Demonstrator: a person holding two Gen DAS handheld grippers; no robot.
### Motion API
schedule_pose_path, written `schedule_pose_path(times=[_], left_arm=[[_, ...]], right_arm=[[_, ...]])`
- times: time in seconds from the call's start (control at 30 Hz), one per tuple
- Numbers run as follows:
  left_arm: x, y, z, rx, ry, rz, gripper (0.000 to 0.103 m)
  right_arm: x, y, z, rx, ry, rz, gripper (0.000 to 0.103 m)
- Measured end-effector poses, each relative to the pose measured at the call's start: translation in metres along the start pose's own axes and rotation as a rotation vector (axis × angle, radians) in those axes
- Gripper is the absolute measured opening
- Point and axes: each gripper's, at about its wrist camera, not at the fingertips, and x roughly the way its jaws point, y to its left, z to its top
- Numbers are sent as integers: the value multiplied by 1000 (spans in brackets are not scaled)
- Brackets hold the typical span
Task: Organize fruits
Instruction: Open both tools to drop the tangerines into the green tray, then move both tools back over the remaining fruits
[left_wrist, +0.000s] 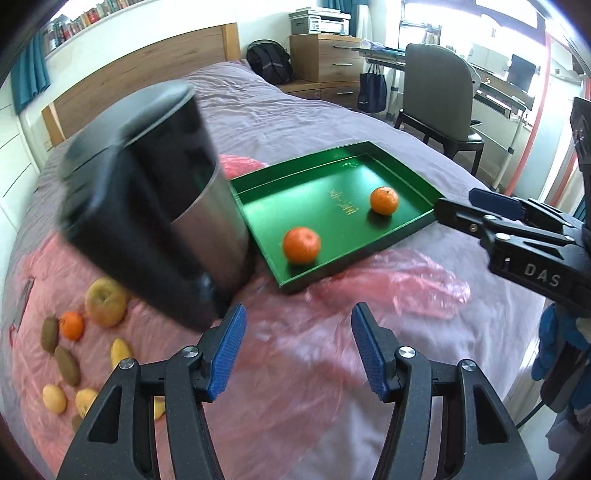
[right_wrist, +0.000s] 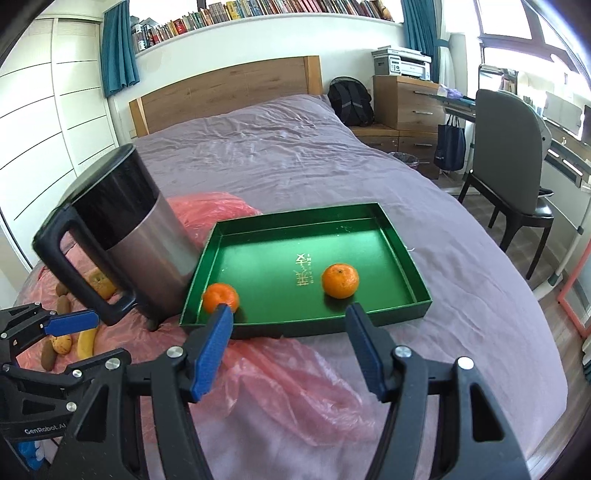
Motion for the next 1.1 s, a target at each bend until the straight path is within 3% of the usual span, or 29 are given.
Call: schedule_pose_path(times=[0.07,0.3,0.43,0.7,1.1], left_arm=[[-13,10,-13,-13,1,17,54],[-61,53,-56,-82,-34,100,77],[-82,87,-81,-142,-45,128,82],[-105,137,-123,-245,-38,165,86],[-113,182,-174,-344,-17,207,86]], right_arm=[[-11,11,-5,-13,-6,17,87],[-43,61,-20,-74,-30,94,87],[-55,93,-28,-107,-37,140,87],[-66,150,-47,-161,-28,218,87],[-58,208,-72,-224,39,275,87]])
